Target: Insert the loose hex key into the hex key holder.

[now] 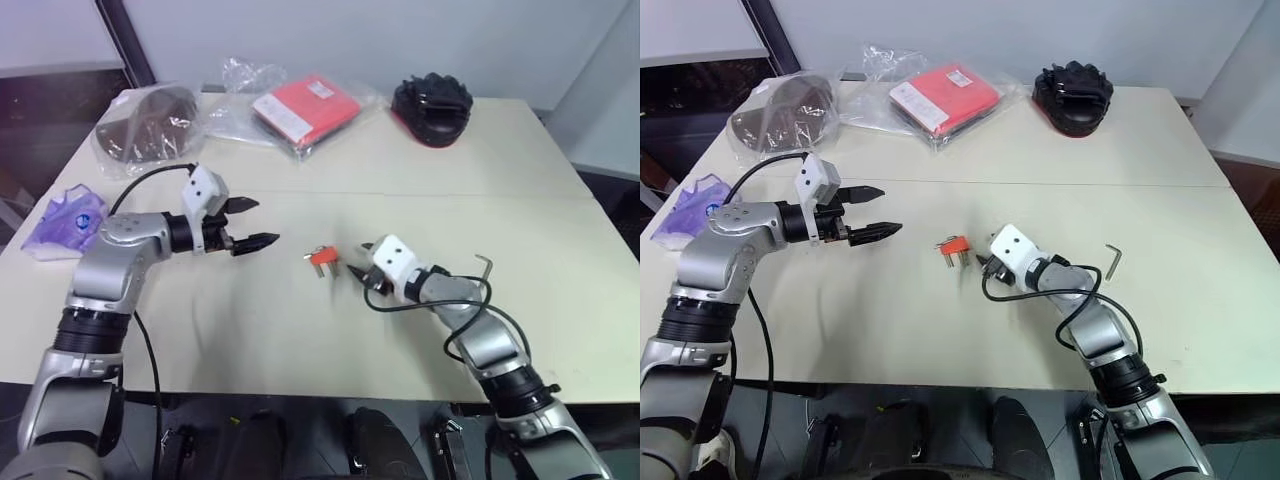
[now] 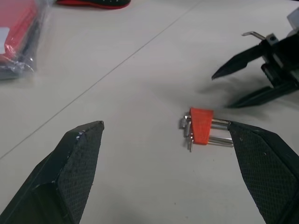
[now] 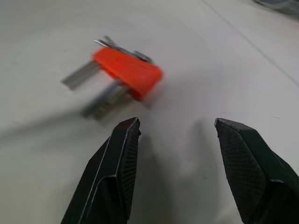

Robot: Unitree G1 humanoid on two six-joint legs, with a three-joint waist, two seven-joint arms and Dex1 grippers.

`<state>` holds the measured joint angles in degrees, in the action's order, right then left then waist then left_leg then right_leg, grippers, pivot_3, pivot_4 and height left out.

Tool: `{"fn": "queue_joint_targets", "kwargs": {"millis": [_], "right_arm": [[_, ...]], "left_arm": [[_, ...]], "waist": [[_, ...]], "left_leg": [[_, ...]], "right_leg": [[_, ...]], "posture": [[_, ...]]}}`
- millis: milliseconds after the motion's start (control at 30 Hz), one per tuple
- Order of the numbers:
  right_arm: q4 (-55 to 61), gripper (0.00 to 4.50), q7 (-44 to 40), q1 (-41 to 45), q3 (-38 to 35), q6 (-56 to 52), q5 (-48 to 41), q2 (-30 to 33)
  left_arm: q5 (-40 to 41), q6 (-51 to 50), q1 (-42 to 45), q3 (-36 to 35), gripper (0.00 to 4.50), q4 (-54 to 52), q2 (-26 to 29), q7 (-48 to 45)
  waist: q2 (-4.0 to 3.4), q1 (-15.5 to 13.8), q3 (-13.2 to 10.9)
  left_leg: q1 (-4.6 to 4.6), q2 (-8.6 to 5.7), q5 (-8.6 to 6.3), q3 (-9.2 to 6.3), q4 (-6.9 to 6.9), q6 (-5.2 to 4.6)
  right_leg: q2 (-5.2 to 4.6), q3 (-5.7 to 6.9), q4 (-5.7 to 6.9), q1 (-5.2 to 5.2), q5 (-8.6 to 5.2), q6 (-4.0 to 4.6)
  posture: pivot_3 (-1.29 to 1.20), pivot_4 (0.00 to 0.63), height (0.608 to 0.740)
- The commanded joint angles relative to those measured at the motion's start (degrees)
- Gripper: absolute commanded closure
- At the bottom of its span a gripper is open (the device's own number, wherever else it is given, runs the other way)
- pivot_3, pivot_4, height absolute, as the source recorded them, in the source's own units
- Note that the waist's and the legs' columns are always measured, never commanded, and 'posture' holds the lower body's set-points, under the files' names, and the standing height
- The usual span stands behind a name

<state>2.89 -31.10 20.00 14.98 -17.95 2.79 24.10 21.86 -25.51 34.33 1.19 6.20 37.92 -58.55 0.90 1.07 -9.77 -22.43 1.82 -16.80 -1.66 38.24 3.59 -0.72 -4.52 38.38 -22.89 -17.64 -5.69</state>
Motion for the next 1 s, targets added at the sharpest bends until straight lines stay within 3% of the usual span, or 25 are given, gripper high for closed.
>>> {"fn": "queue_joint_targets", "kwargs": {"millis": [33, 333, 633, 733, 800, 1000], "right_arm": [[0.1, 1.87, -0.1, 1.1, 0.0, 1.4, 0.5, -0.7], [-3.4, 1.87, -2.2, 2.1, 1.5, 2.9, 1.1, -2.2], [-2.8, 1.87, -4.2, 4.2, 2.1, -1.8, -1.3, -8.0], [-3.2, 1.11, -3.5, 4.4, 2.1, -1.5, -0.6, -8.2], [-3.6, 0.12, -2.8, 4.5, 2.2, -0.9, 0.2, -7.9], [-4.4, 0.05, -3.4, 4.3, 0.9, -1.3, -1.1, -7.5]], "left_arm": [[0.3, 1.1, 0.1, -1.8, 0.06, -1.7, 0.5, 0.0], [0.6, 0.8, -0.6, -2.3, 0.06, -3.1, 0.4, 0.6], [1.1, 0.0, -1.4, -2.6, 0.06, -4.6, 0.2, 1.4], [1.2, -0.2, -1.7, -2.7, 0.00, -5.0, 0.0, 1.6], [1.2, -0.3, -1.8, -2.8, 0.00, -5.1, 0.0, 1.7], [1.4, -0.5, -2.2, -2.7, 0.00, -5.5, -0.3, 1.9]], "waist": [[0.00, 0.0, 0.0], [0.00, 0.1, 0.0], [0.00, 1.1, 0.0], [0.00, 1.1, 0.0], [0.00, 1.2, 0.0], [0.00, 1.4, 0.0]], "left_leg": [[0.00, 0.00, 0.00, 0.00, 0.00, 0.00], [0.02, 0.00, 0.00, -0.01, 0.00, 0.00], [0.04, 0.02, 0.00, -0.05, -0.01, 0.00], [0.04, 0.01, 0.00, -0.06, -0.01, 0.00], [0.04, 0.00, 0.00, -0.06, -0.01, 0.00], [0.04, 0.00, 0.00, -0.06, -0.01, 0.00]], "right_leg": [[0.00, 0.00, 0.00, 0.00, 0.00, 0.00], [0.00, 0.01, 0.06, 0.00, 0.00, 0.00], [0.01, 0.01, 0.15, -0.02, 0.00, 0.00], [-0.01, 0.02, 0.15, -0.02, 0.00, 0.00], [-0.01, 0.04, 0.15, -0.02, 0.00, 0.00], [-0.01, 0.04, 0.15, -0.02, 0.00, 0.00]], "posture": [[0.00, 0.150, 0.740], [0.00, 0.150, 0.740], [0.00, 0.150, 0.740], [0.00, 0.150, 0.740], [0.00, 0.150, 0.740], [0.00, 0.150, 0.740]]}}
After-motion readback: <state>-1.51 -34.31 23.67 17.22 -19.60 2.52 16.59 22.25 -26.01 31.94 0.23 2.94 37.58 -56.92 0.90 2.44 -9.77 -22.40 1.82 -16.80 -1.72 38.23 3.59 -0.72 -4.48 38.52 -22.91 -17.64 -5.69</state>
